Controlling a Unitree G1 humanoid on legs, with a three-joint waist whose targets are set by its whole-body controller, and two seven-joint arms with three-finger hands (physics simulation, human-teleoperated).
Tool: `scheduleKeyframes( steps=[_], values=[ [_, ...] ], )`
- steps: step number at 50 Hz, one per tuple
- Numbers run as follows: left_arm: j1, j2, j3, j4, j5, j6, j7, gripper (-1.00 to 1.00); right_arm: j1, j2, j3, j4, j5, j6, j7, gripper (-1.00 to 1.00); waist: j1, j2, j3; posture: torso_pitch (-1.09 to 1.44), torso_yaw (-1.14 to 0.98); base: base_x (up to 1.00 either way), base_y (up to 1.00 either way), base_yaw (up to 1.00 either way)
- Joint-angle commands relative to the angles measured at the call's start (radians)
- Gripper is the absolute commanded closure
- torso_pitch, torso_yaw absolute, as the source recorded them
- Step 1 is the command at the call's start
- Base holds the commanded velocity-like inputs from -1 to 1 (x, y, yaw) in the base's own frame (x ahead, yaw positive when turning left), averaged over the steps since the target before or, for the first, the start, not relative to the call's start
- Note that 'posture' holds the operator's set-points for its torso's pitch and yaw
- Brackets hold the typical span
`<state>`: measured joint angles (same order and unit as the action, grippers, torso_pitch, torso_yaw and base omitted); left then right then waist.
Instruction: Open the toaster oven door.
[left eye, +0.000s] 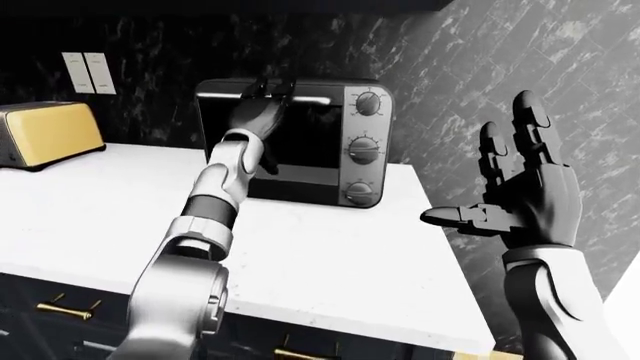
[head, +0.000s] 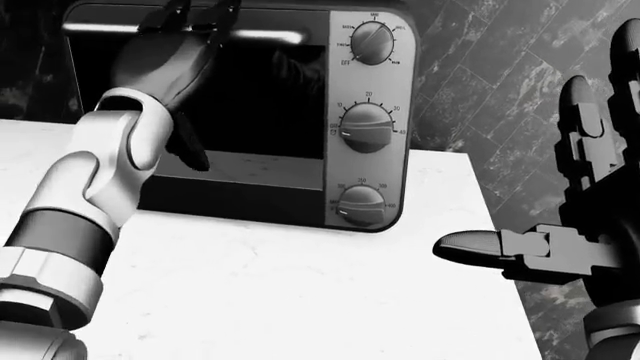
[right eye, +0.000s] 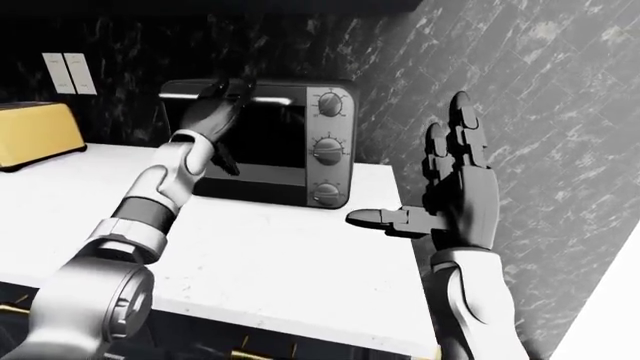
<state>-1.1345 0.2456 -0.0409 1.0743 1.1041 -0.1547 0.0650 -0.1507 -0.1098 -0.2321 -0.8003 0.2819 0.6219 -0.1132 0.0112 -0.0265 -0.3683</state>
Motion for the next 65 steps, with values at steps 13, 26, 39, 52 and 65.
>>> scheduleKeyframes(
  steps=[13,26,39,52,65],
  values=[
    [-0.003,0.008,0.0,-0.025,-0.015,-0.002,-0.054,0.26,-0.023,-0.006,0.001,-0.025,0.012,-0.023,-0.007,-1.0,-0.002,0.004,-0.003,-0.54,0.0,0.0,0.0,0.0],
    [0.118,0.028,0.03,-0.27,-0.031,0.106,-0.158,0.48,-0.02,-0.009,-0.007,-0.028,0.022,-0.022,-0.01,-1.0,-0.002,0.012,0.0,-0.54,0.0,0.0,0.0,0.0],
    [0.345,0.014,0.072,-0.839,-0.032,0.214,-0.445,0.4,-0.019,-0.013,-0.012,-0.039,0.027,-0.012,-0.013,-1.0,-0.003,0.012,0.013,-0.54,0.0,0.0,0.0,0.0],
    [0.455,0.016,0.096,-1.075,-0.007,0.254,-0.589,0.1,-0.011,-0.012,-0.016,-0.03,0.028,-0.027,-0.008,-1.0,0.005,0.009,0.012,-0.54,0.0,0.0,0.0,0.0],
    [0.603,0.009,0.121,-1.331,0.037,0.267,-0.759,-0.15,-0.01,-0.01,-0.014,-0.035,0.028,-0.023,-0.009,-1.0,0.003,0.011,0.01,-0.54,0.0,0.0,0.0,0.0]
  ],
)
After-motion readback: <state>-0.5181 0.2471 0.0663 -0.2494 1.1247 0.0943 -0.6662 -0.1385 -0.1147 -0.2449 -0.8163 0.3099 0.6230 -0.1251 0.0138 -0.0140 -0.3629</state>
